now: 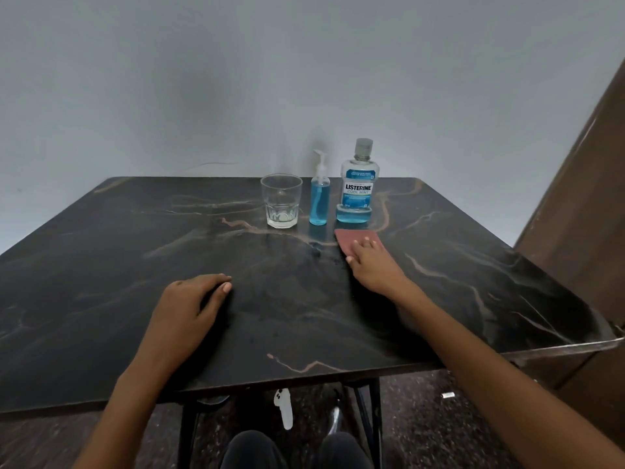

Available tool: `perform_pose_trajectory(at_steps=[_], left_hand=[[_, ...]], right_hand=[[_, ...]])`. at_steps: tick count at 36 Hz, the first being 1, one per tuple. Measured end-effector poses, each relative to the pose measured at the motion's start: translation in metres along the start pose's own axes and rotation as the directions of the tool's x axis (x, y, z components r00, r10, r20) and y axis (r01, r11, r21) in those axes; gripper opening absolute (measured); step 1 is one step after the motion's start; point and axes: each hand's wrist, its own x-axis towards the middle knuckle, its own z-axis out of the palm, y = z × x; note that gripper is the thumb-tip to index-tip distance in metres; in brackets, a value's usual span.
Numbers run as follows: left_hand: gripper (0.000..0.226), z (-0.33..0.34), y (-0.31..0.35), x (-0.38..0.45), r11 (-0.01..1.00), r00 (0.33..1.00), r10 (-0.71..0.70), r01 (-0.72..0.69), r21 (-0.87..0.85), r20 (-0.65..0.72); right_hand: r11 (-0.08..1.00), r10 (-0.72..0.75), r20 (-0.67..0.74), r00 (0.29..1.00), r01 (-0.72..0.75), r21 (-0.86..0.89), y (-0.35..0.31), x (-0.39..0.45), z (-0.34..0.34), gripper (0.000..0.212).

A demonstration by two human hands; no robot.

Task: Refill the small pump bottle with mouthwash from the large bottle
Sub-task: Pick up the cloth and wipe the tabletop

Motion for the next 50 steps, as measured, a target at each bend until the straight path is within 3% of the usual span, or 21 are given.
perform_pose_trajectory(at_steps=[6, 10, 15, 21, 28, 33, 37, 41, 43, 45, 50], left_hand=[[0.019, -0.001, 0.0, -0.001, 1.0, 1.0, -0.007, 0.007, 0.002, 0.003], [0.017, -0.001, -0.002, -0.002, 1.0, 1.0, 0.001, -0.001, 0.005, 0.014], [0.019, 0.0, -0.003, -0.003, 1.0, 1.0, -0.009, 0.009, -0.001, 0.016], [0.021, 0.001, -0.005, -0.002, 0.999, 0.999, -0.031, 0.031, -0.017, 0.008], [0.025, 0.0, -0.006, -0.001, 0.995, 0.996, -0.084, 0.082, -0.064, -0.027], [0.027, -0.001, -0.007, 0.0, 0.988, 0.985, -0.124, 0.111, -0.108, -0.116], [0.023, -0.002, -0.008, -0.001, 0.983, 0.971, -0.137, 0.109, -0.151, -0.196], [0.022, -0.002, -0.01, -0.003, 0.977, 0.957, -0.169, 0.131, -0.168, -0.236], [0.022, -0.001, -0.01, -0.004, 0.98, 0.958, -0.165, 0.132, -0.15, -0.236], [0.022, -0.001, -0.01, -0.004, 0.982, 0.96, -0.155, 0.125, -0.14, -0.232], [0.021, 0.0, -0.01, -0.004, 0.982, 0.967, -0.143, 0.112, -0.154, -0.212]], right_hand=[[0.957, -0.291, 0.095, 0.952, 0.289, 0.033, -0.064, -0.018, 0.02, 0.048], [0.9, -0.434, 0.016, 0.901, 0.434, 0.037, -0.053, -0.063, 0.028, 0.047], [0.93, -0.367, -0.021, 0.93, 0.366, -0.015, -0.006, -0.081, 0.017, 0.047], [0.982, -0.186, 0.027, 0.982, 0.187, -0.016, 0.019, -0.03, -0.001, 0.049], [0.96, -0.279, 0.083, 0.957, 0.281, -0.011, -0.036, 0.018, 0.01, 0.048], [0.903, -0.428, 0.126, 0.895, 0.427, 0.035, -0.092, 0.015, 0.025, 0.046], [0.804, -0.594, 0.171, 0.786, 0.573, 0.158, -0.119, -0.014, 0.035, 0.045], [0.655, -0.751, 0.151, 0.642, 0.696, 0.294, -0.105, -0.053, 0.032, 0.041], [0.622, -0.775, 0.145, 0.615, 0.7, 0.35, -0.081, -0.067, 0.024, 0.04], [0.638, -0.757, 0.136, 0.639, 0.68, 0.361, -0.053, -0.075, 0.015, 0.039], [0.784, -0.602, 0.128, 0.788, 0.554, 0.279, -0.007, -0.06, -0.004, 0.042]])
